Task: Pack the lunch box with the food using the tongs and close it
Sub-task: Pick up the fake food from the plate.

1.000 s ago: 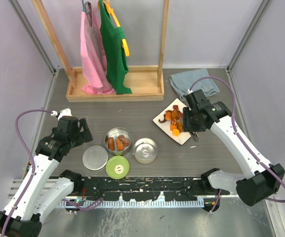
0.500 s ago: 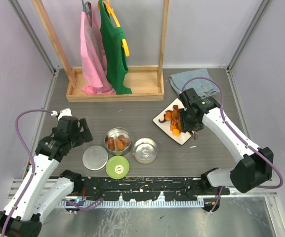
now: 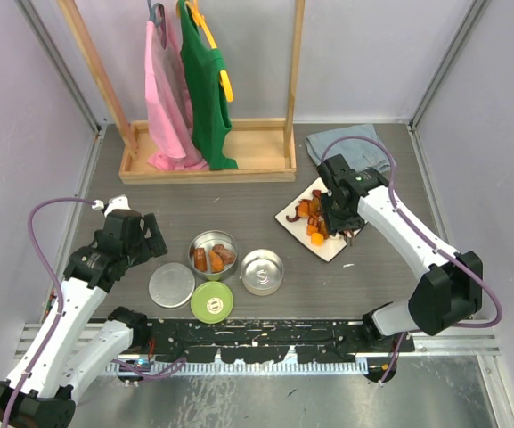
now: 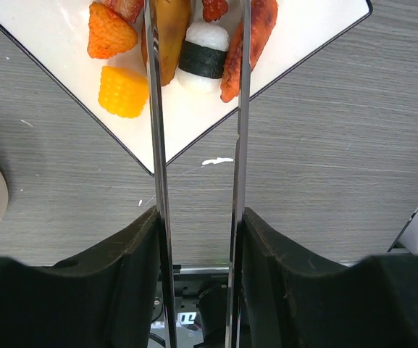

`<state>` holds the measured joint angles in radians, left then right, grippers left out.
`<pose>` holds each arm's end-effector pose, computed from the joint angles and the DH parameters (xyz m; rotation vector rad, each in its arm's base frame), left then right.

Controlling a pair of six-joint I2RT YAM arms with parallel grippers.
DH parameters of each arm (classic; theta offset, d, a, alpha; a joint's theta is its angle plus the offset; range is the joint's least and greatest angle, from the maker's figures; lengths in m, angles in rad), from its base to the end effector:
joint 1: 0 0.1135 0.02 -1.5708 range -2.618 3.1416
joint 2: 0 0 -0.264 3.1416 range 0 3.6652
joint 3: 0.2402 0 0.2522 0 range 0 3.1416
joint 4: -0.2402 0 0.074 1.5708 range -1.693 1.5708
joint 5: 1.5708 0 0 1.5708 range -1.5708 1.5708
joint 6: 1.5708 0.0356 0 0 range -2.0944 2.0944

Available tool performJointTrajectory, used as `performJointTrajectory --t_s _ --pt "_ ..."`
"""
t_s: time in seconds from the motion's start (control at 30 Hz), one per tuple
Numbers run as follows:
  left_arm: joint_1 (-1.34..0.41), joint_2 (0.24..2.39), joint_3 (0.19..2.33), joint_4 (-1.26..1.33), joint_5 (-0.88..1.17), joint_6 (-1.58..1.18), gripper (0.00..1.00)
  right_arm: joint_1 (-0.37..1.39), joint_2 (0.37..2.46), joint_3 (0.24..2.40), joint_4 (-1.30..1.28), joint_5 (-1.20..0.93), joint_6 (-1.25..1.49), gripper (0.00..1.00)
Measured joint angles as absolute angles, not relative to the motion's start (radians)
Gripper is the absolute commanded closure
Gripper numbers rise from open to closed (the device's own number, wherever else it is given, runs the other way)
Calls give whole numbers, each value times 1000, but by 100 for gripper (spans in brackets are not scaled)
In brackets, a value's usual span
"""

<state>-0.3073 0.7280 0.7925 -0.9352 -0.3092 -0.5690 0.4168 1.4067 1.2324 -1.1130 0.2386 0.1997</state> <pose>0.1301 -0.0299 0.2823 -0.4454 2.3453 -0.0328 0.2401 0.0971 0.2863 -0.2551 2.7824 -0.1981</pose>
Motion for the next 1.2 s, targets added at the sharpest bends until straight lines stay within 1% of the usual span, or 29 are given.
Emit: performJointTrajectory --t_s 0.2,0.33,0.5,0.6,0.77,0.97,1.03,1.2 --pt "-307 731 793 -935 -309 -569 2 417 1416 1233 -1114 227 188 52" --pt "-307 734 793 -935 -309 -569 2 417 1416 1233 -1113 204 188 57" --pt "-307 734 793 -935 -308 -569 2 416 1416 1233 -1108 180 190 61" --pt "-307 734 793 -935 -307 -569 2 415 1416 1233 -1108 170 191 59" --pt "-307 734 793 -935 -307 -569 2 414 1416 1233 -1108 162 198 52" --pt "-307 734 793 -935 -306 -569 2 415 1416 1217 -1105 152 209 52" --pt "-307 734 793 -935 -305 -569 2 415 1421 1214 -1105 151 210 54" --pt "-307 739 793 -935 -299 -569 2 415 1430 1214 -1097 148 213 65"
